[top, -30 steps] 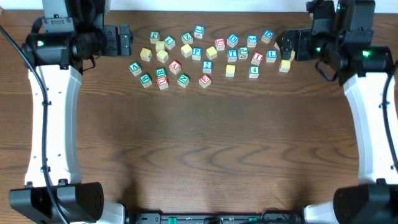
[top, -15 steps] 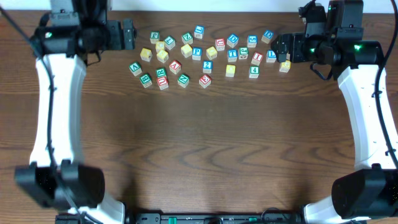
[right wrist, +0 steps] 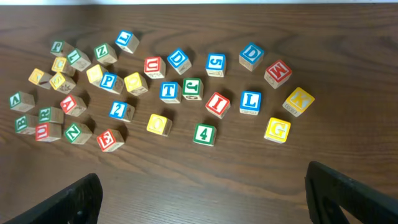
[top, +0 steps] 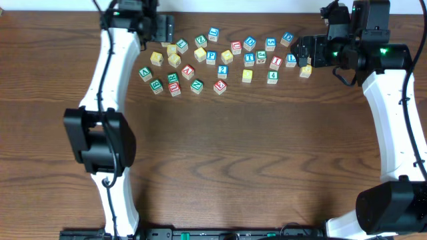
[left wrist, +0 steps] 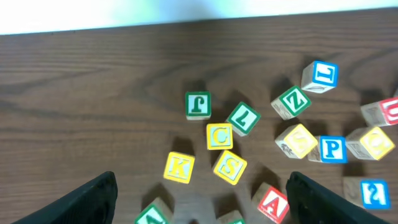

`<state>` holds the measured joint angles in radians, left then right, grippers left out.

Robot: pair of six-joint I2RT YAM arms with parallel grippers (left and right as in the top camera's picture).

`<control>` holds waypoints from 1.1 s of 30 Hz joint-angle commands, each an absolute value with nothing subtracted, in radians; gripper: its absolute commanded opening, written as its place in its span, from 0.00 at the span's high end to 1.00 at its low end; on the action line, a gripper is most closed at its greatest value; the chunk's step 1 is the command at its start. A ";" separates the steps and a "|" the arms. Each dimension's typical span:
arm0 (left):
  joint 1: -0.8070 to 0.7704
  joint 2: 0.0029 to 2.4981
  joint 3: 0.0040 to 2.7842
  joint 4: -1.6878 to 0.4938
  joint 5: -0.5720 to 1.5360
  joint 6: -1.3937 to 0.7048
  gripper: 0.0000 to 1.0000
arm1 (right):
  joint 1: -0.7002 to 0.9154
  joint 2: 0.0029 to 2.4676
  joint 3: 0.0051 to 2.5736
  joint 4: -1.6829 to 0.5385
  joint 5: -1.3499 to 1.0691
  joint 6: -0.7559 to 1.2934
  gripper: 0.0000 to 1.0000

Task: Spell out CORL
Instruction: 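Lower the left gripper onto the yellow C block and close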

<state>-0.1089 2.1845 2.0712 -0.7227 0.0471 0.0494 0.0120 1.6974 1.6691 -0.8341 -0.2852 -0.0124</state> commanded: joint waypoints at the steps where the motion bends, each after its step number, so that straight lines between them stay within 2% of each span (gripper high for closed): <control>1: -0.138 2.262 2.094 -0.708 -0.012 0.047 0.16 | 0.007 1.695 1.688 -0.835 -0.297 -0.024 0.01; 2: -0.145 2.271 2.094 -0.703 -0.012 0.047 0.17 | 0.007 1.695 1.688 -0.835 -0.297 -0.024 0.01; 7: -0.179 2.339 2.091 -0.658 -0.047 -0.016 0.36 | 0.007 1.695 1.688 -0.835 -0.297 -0.024 0.01; 33: -0.178 2.469 2.082 -0.539 -0.067 -0.039 0.40 | 0.007 1.695 1.688 -0.835 -0.297 -0.024 0.01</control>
